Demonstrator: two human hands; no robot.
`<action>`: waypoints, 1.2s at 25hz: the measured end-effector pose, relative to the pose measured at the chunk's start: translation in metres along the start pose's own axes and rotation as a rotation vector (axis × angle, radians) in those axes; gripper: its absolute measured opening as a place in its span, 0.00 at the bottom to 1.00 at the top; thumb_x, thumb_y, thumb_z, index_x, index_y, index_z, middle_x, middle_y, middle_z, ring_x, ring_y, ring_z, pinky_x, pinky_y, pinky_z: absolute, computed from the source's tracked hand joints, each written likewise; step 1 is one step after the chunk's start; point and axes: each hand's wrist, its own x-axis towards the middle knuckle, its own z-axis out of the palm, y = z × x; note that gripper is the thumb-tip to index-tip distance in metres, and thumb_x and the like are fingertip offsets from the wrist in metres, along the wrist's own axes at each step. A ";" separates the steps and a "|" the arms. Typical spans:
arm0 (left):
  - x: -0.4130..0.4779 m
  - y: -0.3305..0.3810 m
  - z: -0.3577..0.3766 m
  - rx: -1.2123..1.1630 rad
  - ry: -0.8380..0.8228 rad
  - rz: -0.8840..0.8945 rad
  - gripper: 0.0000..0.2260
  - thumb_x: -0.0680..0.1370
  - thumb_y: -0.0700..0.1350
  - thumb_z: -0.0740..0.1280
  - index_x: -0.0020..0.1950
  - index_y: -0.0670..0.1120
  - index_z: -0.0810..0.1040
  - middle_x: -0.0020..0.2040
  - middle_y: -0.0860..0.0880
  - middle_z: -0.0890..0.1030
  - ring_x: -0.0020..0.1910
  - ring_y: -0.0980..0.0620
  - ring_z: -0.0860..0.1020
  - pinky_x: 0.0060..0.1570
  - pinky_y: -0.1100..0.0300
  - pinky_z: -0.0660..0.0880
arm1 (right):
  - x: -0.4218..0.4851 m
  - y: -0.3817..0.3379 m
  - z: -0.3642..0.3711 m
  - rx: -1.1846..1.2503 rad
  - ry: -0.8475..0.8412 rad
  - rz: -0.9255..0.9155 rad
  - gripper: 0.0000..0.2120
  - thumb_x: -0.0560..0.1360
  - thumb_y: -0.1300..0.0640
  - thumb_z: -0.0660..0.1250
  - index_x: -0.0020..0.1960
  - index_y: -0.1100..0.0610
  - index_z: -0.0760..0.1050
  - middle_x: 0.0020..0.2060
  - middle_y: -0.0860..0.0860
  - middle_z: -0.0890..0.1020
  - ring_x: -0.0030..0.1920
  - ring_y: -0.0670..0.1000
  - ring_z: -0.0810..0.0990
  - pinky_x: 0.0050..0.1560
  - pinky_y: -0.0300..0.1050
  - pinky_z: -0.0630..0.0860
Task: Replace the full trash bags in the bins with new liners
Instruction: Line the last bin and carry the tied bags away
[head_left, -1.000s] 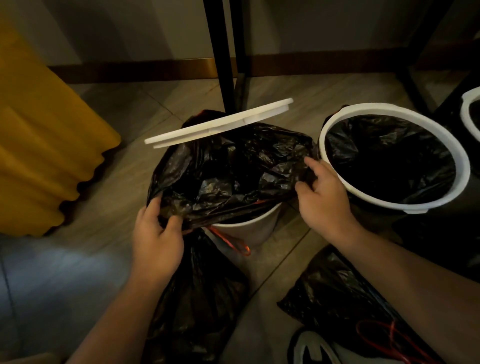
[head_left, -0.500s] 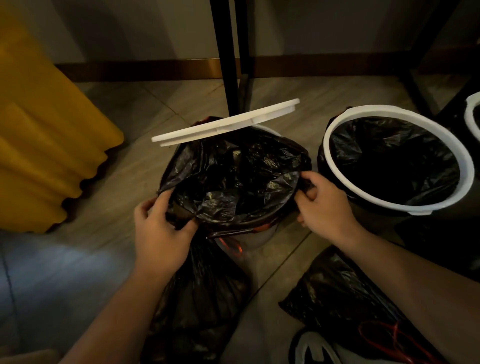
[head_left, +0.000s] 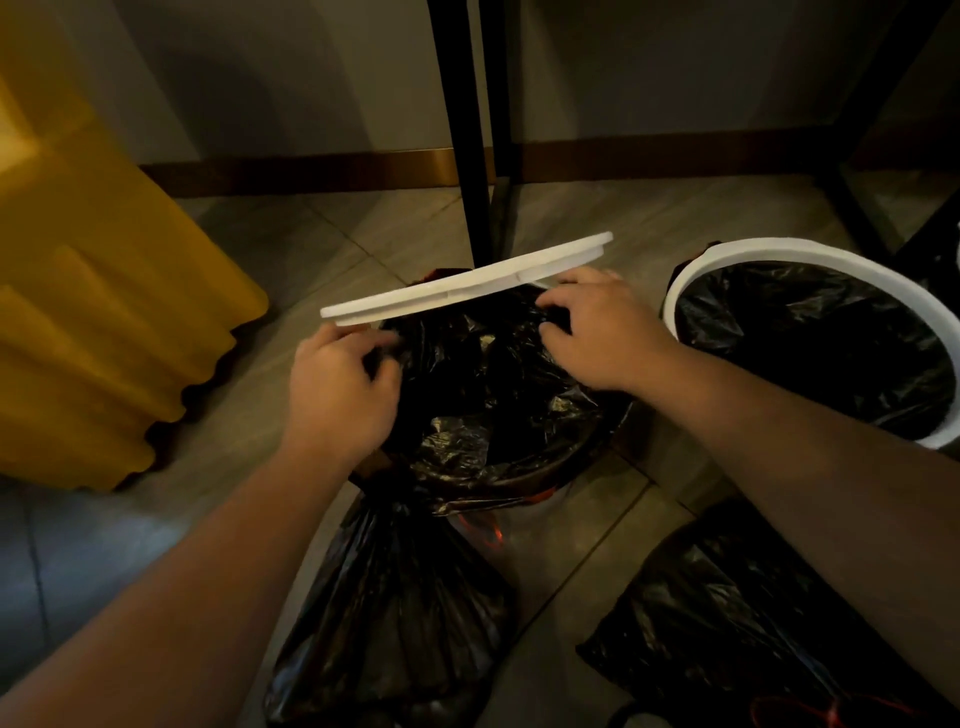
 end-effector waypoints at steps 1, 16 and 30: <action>0.011 -0.001 0.003 0.021 -0.062 -0.003 0.15 0.81 0.45 0.68 0.68 0.51 0.83 0.65 0.45 0.82 0.64 0.43 0.79 0.63 0.52 0.74 | 0.009 0.001 0.000 0.000 -0.028 -0.011 0.20 0.81 0.51 0.68 0.72 0.54 0.78 0.71 0.54 0.76 0.72 0.57 0.71 0.71 0.50 0.69; 0.108 -0.019 0.006 0.126 -0.319 0.042 0.14 0.80 0.37 0.67 0.44 0.56 0.80 0.51 0.52 0.84 0.48 0.49 0.82 0.48 0.55 0.79 | 0.096 0.020 0.002 0.203 -0.005 -0.064 0.09 0.80 0.53 0.70 0.57 0.48 0.86 0.47 0.46 0.86 0.46 0.45 0.83 0.53 0.50 0.84; 0.120 -0.016 0.030 -0.344 -0.402 -0.319 0.23 0.84 0.32 0.56 0.57 0.54 0.87 0.54 0.55 0.86 0.54 0.55 0.84 0.54 0.61 0.82 | 0.105 0.047 0.008 0.478 -0.044 0.037 0.05 0.77 0.55 0.76 0.47 0.45 0.87 0.41 0.43 0.87 0.45 0.41 0.85 0.49 0.39 0.80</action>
